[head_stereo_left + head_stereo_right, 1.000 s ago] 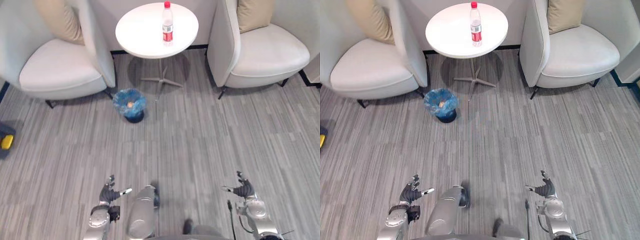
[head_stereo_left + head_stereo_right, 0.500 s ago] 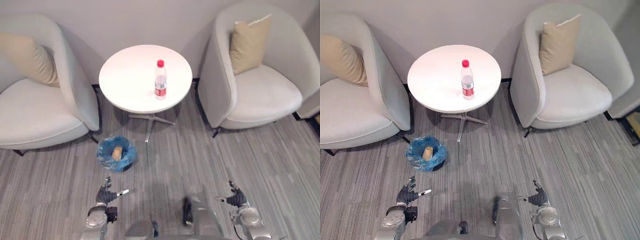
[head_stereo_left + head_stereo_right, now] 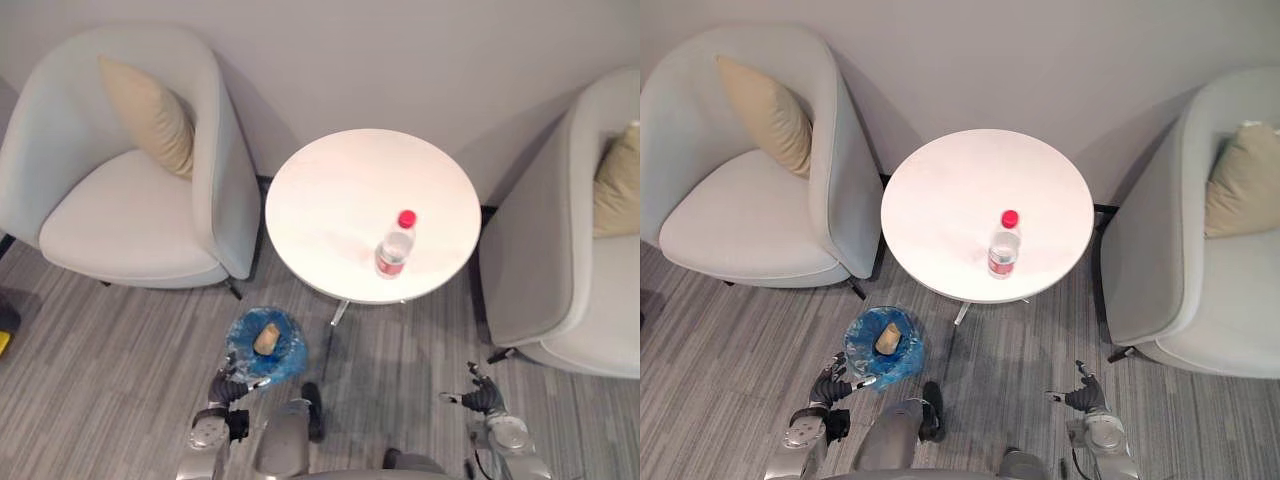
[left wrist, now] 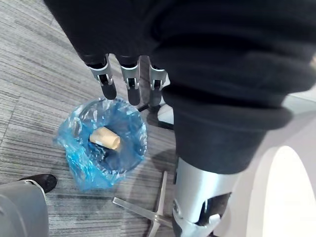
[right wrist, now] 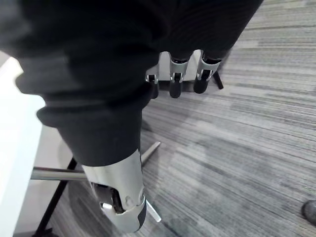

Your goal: Gather rubbish on tea table into small bin, then transfer packed bag to large trash can.

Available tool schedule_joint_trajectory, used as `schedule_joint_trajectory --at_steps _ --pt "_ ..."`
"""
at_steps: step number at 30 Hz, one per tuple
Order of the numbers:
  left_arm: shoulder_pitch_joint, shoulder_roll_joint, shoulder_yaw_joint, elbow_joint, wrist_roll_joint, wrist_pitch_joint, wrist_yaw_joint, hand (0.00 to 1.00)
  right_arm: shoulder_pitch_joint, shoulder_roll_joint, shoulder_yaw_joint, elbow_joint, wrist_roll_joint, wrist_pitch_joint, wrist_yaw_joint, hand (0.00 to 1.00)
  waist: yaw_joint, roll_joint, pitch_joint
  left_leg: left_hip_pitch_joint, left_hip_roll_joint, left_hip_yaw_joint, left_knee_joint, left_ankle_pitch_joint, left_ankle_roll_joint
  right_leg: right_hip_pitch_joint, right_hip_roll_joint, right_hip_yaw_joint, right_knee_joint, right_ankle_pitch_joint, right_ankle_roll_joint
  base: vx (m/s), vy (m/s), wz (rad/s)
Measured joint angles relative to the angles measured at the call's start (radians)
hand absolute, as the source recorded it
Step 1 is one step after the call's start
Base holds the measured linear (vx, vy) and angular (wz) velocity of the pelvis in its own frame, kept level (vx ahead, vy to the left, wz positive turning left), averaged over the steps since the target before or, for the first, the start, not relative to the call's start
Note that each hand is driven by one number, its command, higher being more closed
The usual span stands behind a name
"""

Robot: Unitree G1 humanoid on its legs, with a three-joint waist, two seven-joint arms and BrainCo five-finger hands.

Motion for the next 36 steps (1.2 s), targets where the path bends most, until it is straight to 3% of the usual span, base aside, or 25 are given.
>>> schedule_joint_trajectory --at_steps 1,3,6,7,8,11,14,17,21,26,36 --pt "0.006 0.014 -0.002 0.001 0.000 0.000 0.001 0.00 0.000 0.008 0.000 -0.002 -0.004 0.000 -0.002 0.00 -0.006 -0.005 -0.003 0.033 -0.008 -0.015 -0.004 -0.016 0.007 -0.062 -0.010 0.035 0.167 0.016 0.037 0.23 0.020 0.39" --pt "0.004 0.038 -0.002 0.001 0.000 0.001 0.004 0.00 0.015 0.013 0.000 -0.008 -0.012 0.000 -0.004 0.00 -0.022 -0.014 -0.009 0.057 -0.020 -0.054 -0.005 -0.022 0.013 -0.122 0.009 0.093 0.225 -0.033 0.008 0.23 -0.023 0.62" --pt "-0.017 0.044 0.004 -0.002 -0.001 -0.003 0.009 0.00 0.021 0.012 -0.003 -0.074 -0.017 -0.001 -0.025 0.00 -0.033 -0.017 -0.012 0.071 -0.024 -0.089 -0.007 -0.018 0.006 -0.189 0.045 0.141 0.053 -0.053 -0.013 0.21 -0.096 0.57" --pt "-0.020 0.045 0.004 -0.003 0.000 -0.004 0.010 0.00 0.026 0.015 -0.006 -0.103 -0.017 -0.006 -0.027 0.00 -0.032 -0.027 -0.017 0.073 -0.031 -0.092 -0.004 -0.019 -0.005 -0.196 0.052 0.145 -0.091 0.019 -0.051 0.20 -0.142 0.34" --pt "-0.021 0.042 0.004 0.000 0.000 -0.004 0.010 0.00 0.027 0.015 -0.009 -0.119 -0.016 -0.008 -0.028 0.00 -0.028 -0.031 -0.018 0.076 -0.039 -0.099 -0.004 -0.023 -0.015 -0.204 0.052 0.150 -0.134 0.084 -0.047 0.20 -0.157 0.37" --pt "0.004 0.002 0.008 -0.002 0.000 -0.006 0.023 0.00 0.053 0.015 -0.048 -0.182 -0.017 -0.003 -0.063 0.00 -0.028 0.011 -0.042 0.104 0.008 -0.122 -0.063 -0.016 -0.056 -0.146 0.097 0.129 -0.233 0.113 -0.074 0.21 -0.178 -0.01" --pt "0.005 -0.009 0.007 0.000 0.000 -0.007 0.022 0.00 0.102 0.020 -0.048 -0.296 -0.017 -0.020 -0.063 0.00 -0.035 0.015 -0.045 0.129 0.021 -0.125 -0.116 -0.001 -0.078 -0.117 0.123 0.127 -0.296 0.142 -0.090 0.09 -0.080 -0.10" --pt "0.000 -0.016 -0.004 0.001 0.001 -0.011 0.021 0.00 0.154 0.040 -0.045 -0.402 -0.018 -0.036 -0.061 0.00 -0.055 0.015 -0.050 0.173 0.030 -0.133 -0.152 0.007 -0.090 -0.066 0.128 0.114 -0.335 0.146 -0.094 0.07 -0.065 0.07" --pt "0.000 -0.015 -0.032 0.009 0.013 -0.014 0.020 0.00 0.223 0.052 -0.009 -0.501 -0.028 -0.071 -0.030 0.00 -0.053 0.014 -0.062 0.194 0.027 -0.133 -0.182 0.018 -0.091 -0.039 0.128 0.107 -0.378 0.161 -0.093 0.01 -0.002 0.02" --pt "0.000 -0.011 -0.057 0.020 0.021 -0.016 0.020 0.00 0.226 0.052 0.058 -0.509 -0.035 -0.089 0.024 0.00 -0.053 0.015 -0.072 0.207 0.018 -0.148 -0.217 0.044 -0.089 -0.014 0.124 0.098 -0.420 0.183 -0.093 -0.02 0.002 0.08" --pt "0.012 -0.009 -0.077 0.046 0.022 -0.016 0.020 0.00 0.155 0.047 0.149 -0.506 -0.076 -0.090 0.019 0.00 -0.050 0.017 -0.082 0.210 0.012 -0.176 -0.269 0.093 -0.094 -0.006 0.123 0.070 -0.460 0.223 -0.098 -0.06 -0.016 0.07"
